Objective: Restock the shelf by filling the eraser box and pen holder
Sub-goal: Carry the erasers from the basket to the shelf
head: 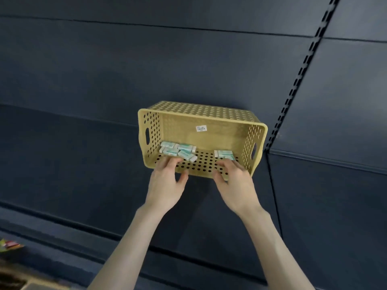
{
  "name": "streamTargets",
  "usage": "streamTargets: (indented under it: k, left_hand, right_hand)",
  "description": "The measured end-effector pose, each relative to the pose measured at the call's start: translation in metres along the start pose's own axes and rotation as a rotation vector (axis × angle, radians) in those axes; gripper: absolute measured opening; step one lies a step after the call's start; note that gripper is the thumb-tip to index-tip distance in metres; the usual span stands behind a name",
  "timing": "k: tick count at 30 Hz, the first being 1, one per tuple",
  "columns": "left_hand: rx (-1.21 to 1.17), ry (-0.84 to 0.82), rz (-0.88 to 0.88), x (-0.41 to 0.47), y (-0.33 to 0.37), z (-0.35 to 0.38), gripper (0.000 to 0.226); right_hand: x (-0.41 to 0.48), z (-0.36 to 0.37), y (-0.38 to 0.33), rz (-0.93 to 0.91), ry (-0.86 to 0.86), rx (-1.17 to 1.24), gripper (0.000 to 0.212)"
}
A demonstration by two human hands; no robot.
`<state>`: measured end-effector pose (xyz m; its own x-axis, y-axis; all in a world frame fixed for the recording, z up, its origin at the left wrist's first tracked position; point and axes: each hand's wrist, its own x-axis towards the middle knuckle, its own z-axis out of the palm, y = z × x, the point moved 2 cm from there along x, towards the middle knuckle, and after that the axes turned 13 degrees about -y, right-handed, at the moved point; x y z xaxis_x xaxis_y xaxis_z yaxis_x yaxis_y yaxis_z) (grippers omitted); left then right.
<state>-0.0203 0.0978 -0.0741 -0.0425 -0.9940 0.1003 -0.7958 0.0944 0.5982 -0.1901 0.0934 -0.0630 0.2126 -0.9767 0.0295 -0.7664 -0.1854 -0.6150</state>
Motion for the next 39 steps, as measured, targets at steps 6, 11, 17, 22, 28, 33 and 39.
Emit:
streamTargets:
  k: [6, 11, 17, 22, 28, 33, 39]
  left_hand:
    - [0.208, -0.183, -0.081, 0.053, -0.027, -0.001, 0.058]
    - [0.372, -0.186, -0.067, 0.06, -0.038, 0.005, 0.054]
    - [0.367, -0.169, 0.056, 0.073, -0.043, 0.0, 0.036]
    - [0.277, -0.244, 0.093, 0.081, -0.047, -0.006, 0.033]
    - [0.252, -0.243, 0.121, 0.092, -0.049, -0.009, 0.037]
    - [0.256, -0.29, 0.097, 0.099, -0.05, -0.001, 0.032]
    - [0.25, -0.224, 0.135, 0.098, -0.048, -0.003, 0.03]
  right_hand:
    - [0.046, 0.01, 0.005, 0.185, -0.128, -0.178, 0.041]
    - [0.058, 0.02, 0.011, 0.277, -0.074, -0.301, 0.039]
    - [0.063, 0.025, 0.009, 0.342, -0.033, -0.19, 0.036]
    - [0.07, 0.022, 0.011, 0.399, -0.012, -0.066, 0.027]
    - [0.085, 0.013, 0.013, 0.281, 0.031, -0.13, 0.033]
    - [0.087, 0.015, 0.018, 0.298, -0.039, -0.164, 0.032]
    - [0.088, 0.014, 0.018, 0.236, -0.056, -0.094, 0.03]
